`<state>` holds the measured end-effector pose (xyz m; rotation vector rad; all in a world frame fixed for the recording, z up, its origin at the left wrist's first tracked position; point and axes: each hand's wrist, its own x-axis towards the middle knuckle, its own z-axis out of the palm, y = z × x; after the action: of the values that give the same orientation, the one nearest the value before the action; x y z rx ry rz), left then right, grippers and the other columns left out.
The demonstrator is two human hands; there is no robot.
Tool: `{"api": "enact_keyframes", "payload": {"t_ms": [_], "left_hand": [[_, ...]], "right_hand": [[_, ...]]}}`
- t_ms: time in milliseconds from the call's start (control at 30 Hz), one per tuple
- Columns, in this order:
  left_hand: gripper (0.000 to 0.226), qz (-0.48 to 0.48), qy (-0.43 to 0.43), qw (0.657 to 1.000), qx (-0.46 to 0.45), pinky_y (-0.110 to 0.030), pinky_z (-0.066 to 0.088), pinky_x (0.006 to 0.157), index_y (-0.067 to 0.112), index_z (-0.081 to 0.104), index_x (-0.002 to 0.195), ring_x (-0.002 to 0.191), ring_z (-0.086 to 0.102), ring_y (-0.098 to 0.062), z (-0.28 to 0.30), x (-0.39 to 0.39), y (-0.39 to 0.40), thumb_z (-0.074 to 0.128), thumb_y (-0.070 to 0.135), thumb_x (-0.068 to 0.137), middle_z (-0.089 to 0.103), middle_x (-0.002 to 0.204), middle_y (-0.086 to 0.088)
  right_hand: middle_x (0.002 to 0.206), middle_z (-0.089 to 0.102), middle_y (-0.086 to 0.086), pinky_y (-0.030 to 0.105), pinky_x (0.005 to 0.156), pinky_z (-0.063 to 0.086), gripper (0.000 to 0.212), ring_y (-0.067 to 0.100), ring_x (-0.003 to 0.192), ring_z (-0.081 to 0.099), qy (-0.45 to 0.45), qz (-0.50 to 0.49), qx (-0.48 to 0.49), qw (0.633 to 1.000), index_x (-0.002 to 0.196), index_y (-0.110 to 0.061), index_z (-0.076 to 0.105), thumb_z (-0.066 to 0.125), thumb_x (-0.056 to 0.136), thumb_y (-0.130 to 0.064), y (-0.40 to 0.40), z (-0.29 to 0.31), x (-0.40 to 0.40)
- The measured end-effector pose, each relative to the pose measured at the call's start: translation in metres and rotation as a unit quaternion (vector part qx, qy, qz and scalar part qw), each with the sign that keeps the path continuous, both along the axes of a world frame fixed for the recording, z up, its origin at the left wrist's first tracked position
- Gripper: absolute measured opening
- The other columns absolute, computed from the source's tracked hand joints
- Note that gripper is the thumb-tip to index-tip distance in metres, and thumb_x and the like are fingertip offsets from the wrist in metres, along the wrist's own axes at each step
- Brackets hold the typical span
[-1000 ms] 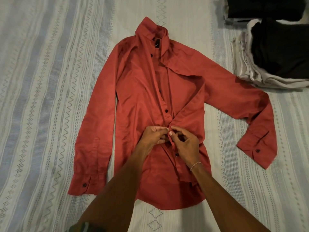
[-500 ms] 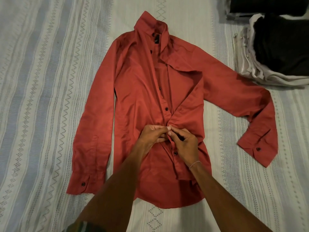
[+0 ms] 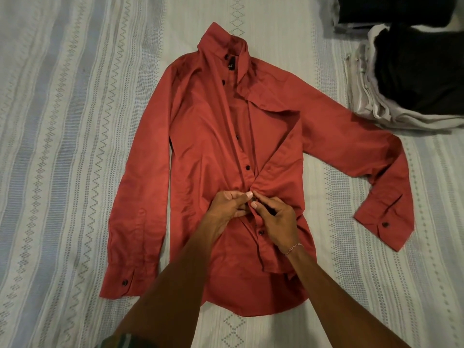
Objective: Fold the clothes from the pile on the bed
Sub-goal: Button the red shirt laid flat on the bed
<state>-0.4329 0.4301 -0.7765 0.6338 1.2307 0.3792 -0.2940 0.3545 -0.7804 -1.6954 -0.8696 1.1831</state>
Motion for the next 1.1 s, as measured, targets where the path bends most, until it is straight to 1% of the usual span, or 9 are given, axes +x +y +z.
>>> {"api": "enact_keyframes", "payload": {"t_ms": [100,267,467,600,667,733,833,967,1100], "left_hand": [[0.022,-0.001,0.003,1.0,0.002,-0.037,0.06,0.086,0.005,0.074,0.091,0.093,0.074,-0.027,-0.002,0.001,-0.001,0.069,0.026,0.094,0.076,0.099,-0.019],[0.026,-0.004,0.011,1.0,0.014,-0.045,0.057,0.095,0.004,0.076,0.092,0.093,0.073,-0.029,-0.002,0.002,-0.002,0.073,0.03,0.091,0.076,0.094,-0.018],[0.014,-0.01,-0.014,1.0,0.011,-0.027,0.058,0.08,0.002,0.074,0.099,0.078,0.07,-0.013,-0.001,-0.004,-0.002,0.067,0.013,0.095,0.071,0.079,-0.006],[0.005,-0.016,0.011,1.0,0.022,-0.037,0.056,0.083,0.01,0.072,0.09,0.075,0.068,-0.013,0.0,0.0,-0.002,0.068,0.008,0.093,0.071,0.073,0.0],[0.005,-0.009,0.032,0.999,0.037,-0.029,0.052,0.068,0.008,0.067,0.089,0.062,0.062,-0.009,0.004,0.004,-0.004,0.071,0.005,0.09,0.065,0.06,0.004],[0.014,0.005,0.057,0.997,0.06,-0.021,0.045,0.049,0.005,0.059,0.089,0.046,0.053,-0.006,0.006,0.009,-0.007,0.072,-0.001,0.088,0.055,0.048,0.006],[0.022,-0.03,0.076,0.994,0.076,-0.02,0.041,0.039,0.004,0.051,0.089,0.035,0.053,-0.013,0.008,0.013,-0.015,0.073,0.0,0.088,0.057,0.047,-0.001],[0.025,-0.128,0.142,0.974,0.123,-0.028,0.044,0.05,0.012,0.056,0.082,0.041,0.053,-0.014,0.019,0.011,-0.005,0.08,0.012,0.076,0.06,0.053,0.0],[0.019,-0.074,0.264,0.922,0.275,-0.032,0.053,0.063,0.021,0.067,0.078,0.058,0.061,-0.009,0.029,0.022,0.032,0.073,0.037,0.07,0.064,0.063,0.008]], "right_hand": [[0.106,0.075,-0.004,0.022,0.089,0.055,0.033,0.011,0.101,0.07,0.019,-0.013,0.004,1.0,0.121,-0.022,0.074,0.077,0.088,-0.017,-0.001,-0.003,-0.001],[0.102,0.075,-0.008,0.02,0.089,0.054,0.026,0.004,0.098,0.07,0.003,-0.017,-0.011,1.0,0.115,-0.02,0.076,0.076,0.09,-0.019,0.0,-0.002,-0.001],[0.1,0.074,-0.008,0.013,0.086,0.05,0.024,0.001,0.096,0.068,-0.016,-0.006,-0.001,1.0,0.117,-0.023,0.074,0.071,0.094,-0.017,-0.001,-0.001,-0.005],[0.108,0.075,-0.008,0.016,0.095,0.05,0.024,0.004,0.106,0.069,0.018,-0.003,-0.003,1.0,0.116,-0.02,0.075,0.071,0.094,-0.014,0.001,0.004,0.002],[0.107,0.075,-0.009,0.014,0.095,0.05,0.024,0.002,0.106,0.068,0.018,-0.007,-0.009,1.0,0.117,-0.021,0.074,0.07,0.094,-0.015,0.001,0.01,0.001],[0.106,0.074,-0.01,0.012,0.092,0.049,0.025,-0.002,0.103,0.067,-0.013,0.003,-0.013,1.0,0.12,-0.022,0.073,0.068,0.096,-0.016,-0.001,0.012,-0.002],[0.098,0.073,-0.011,0.018,0.084,0.053,0.019,-0.004,0.092,0.066,-0.099,0.001,-0.02,0.995,0.113,-0.025,0.077,0.066,0.097,-0.022,-0.003,0.018,-0.005],[0.083,0.063,-0.009,0.032,0.072,0.047,0.024,0.007,0.078,0.058,-0.275,-0.097,0.001,0.957,0.088,-0.021,0.071,0.067,0.091,-0.044,0.019,0.038,0.0],[0.095,0.057,-0.007,0.031,0.074,0.044,0.045,0.014,0.087,0.054,-0.286,-0.124,-0.094,0.945,0.095,-0.02,0.058,0.075,0.078,-0.057,0.063,0.045,0.01]]}}
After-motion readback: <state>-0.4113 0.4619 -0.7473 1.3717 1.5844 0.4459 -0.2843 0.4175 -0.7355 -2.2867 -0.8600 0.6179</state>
